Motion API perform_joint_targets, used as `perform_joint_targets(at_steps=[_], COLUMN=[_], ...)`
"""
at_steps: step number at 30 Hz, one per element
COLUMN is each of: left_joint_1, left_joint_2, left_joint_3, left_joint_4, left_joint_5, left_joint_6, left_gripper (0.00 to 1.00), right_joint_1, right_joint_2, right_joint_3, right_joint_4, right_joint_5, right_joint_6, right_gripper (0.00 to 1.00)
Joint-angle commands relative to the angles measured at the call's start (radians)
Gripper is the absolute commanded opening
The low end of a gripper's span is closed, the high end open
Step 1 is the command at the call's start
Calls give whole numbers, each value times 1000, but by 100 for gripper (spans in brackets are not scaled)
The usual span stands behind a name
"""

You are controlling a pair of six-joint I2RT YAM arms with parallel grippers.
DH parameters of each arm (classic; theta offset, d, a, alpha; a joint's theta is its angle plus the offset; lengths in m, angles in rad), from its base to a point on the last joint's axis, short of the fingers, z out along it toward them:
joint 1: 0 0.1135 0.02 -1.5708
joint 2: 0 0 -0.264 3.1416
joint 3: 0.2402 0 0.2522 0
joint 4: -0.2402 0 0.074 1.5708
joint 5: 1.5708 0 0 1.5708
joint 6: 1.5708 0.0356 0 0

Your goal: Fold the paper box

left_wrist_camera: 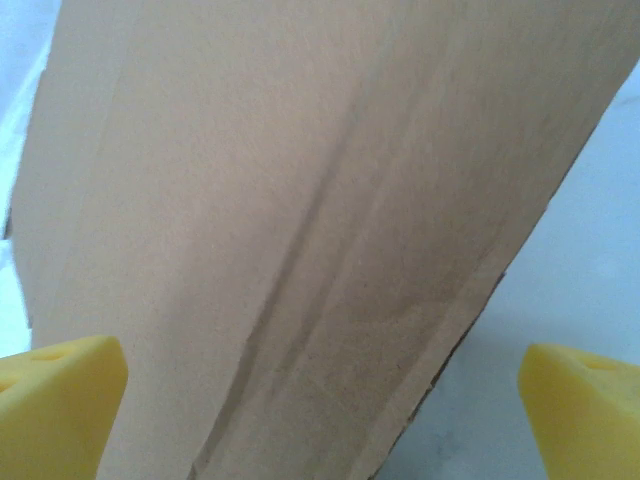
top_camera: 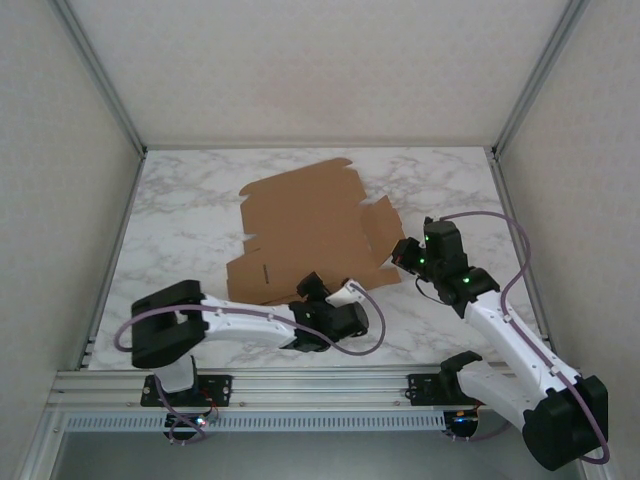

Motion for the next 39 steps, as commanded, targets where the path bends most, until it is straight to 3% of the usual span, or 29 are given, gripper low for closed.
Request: perform_joint_targets(at_steps=[1, 4, 6, 13, 16, 17, 18, 20, 22, 27, 32, 37, 39], left_joint_1=[-14, -15, -14, -2, 4, 8, 14, 28, 47, 121, 150, 182, 196], left_joint_2=[80, 148, 166, 87, 59, 54, 46, 34, 13, -29, -9, 17, 11], left_joint_3=[29, 51, 67, 73, 73, 76, 85, 109, 156, 379, 627, 970, 1059], left_joint_4=[-7, -8, -17, -28, -27, -33, -44, -76, -130, -337, -462, -573, -579], left_joint_5=[-224, -370, -426, -430, -420, -413, -395, -361, -302, -72, -71, 33, 113], left_joint_6=[11, -18, -35, -31, -10, -8, -9, -4, 9, -16, 32, -10, -40], left_gripper=[100, 97, 88, 28, 10, 5, 0, 0, 0, 0, 0, 0, 0], right_joint_1=[3, 3, 2, 0, -1, 0, -1, 0, -1, -1, 0, 0, 0], right_joint_2=[-6, -10, -11, -32, -48, -52, -57, -69, -83, -113, -160, -129, -122], right_joint_3=[37, 40, 40, 33, 36, 41, 48, 72, 118, 308, 477, 667, 731], right_joint_4=[-21, -27, -29, -39, -42, -47, -57, -89, -141, -326, -439, -538, -548], right_joint_5=[-28, -33, -36, -43, -40, -37, -36, -22, 10, 89, 171, 306, 340], right_joint_6=[24, 26, 25, 17, 9, 6, 0, -19, -29, -99, -185, -236, -262], right_gripper=[0, 0, 0, 0, 0, 4, 17, 47, 61, 66, 66, 67, 71])
